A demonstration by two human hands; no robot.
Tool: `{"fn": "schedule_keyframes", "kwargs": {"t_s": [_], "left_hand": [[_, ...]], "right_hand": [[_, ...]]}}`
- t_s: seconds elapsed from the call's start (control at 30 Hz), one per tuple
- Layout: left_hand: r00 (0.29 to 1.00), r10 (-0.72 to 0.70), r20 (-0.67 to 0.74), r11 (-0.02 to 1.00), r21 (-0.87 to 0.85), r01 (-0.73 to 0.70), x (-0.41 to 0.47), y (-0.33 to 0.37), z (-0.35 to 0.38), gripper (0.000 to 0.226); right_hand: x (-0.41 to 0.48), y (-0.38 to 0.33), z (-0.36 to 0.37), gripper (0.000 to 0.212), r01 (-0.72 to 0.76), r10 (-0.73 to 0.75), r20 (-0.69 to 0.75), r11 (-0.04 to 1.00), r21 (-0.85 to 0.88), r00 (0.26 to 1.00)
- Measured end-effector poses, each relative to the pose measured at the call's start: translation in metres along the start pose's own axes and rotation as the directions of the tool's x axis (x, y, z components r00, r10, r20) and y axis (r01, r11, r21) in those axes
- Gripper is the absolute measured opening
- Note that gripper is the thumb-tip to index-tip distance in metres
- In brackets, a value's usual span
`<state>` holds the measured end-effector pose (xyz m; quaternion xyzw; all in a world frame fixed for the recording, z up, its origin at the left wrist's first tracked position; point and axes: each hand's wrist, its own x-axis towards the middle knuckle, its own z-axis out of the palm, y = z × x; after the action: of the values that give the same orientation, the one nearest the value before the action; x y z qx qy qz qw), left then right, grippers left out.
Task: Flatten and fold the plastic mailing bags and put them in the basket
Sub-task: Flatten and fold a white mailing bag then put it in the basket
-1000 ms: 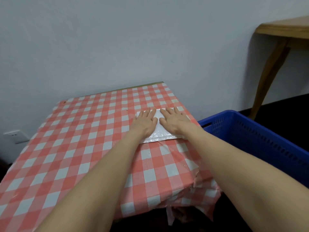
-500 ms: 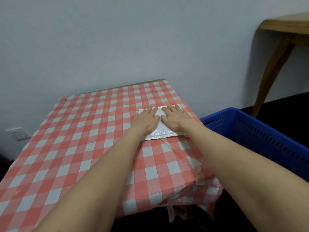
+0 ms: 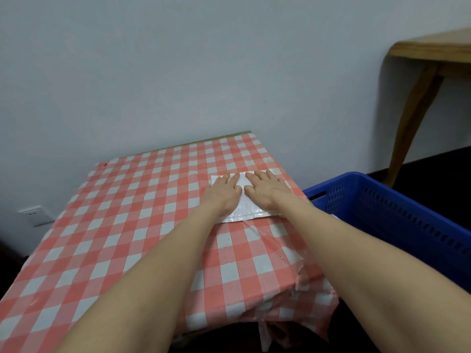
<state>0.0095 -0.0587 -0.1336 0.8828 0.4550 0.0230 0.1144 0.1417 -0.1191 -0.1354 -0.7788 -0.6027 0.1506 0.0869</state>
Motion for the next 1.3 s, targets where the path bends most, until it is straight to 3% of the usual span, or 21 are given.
{"fn": "schedule_keyframes", "kwargs": {"t_s": [0.17,0.3,0.53,1.3], "left_hand": [[0.987,-0.011,-0.158,1.0,-0.028,0.007,-0.005,-0.005,-0.013,0.052],[0.992,0.039,-0.118,0.999,0.028,-0.036,-0.01,-0.002,-0.009,0.052],[0.999,0.039,-0.02,0.998,0.045,-0.039,-0.005,-0.005,0.007,0.052],[1.0,0.021,0.0,0.999,0.049,-0.021,-0.007,-0.003,0.008,0.053]], "right_hand": [[0.0,-0.003,-0.013,0.057,-0.011,0.011,-0.114,1.0,0.001,0.993],[-0.003,-0.003,-0.01,0.058,-0.005,-0.004,-0.118,0.997,-0.078,0.993],[-0.001,0.003,0.004,0.059,0.007,-0.007,-0.019,1.0,-0.029,1.0],[0.001,0.001,0.006,0.06,-0.005,0.004,-0.019,0.998,-0.059,1.0]]}}
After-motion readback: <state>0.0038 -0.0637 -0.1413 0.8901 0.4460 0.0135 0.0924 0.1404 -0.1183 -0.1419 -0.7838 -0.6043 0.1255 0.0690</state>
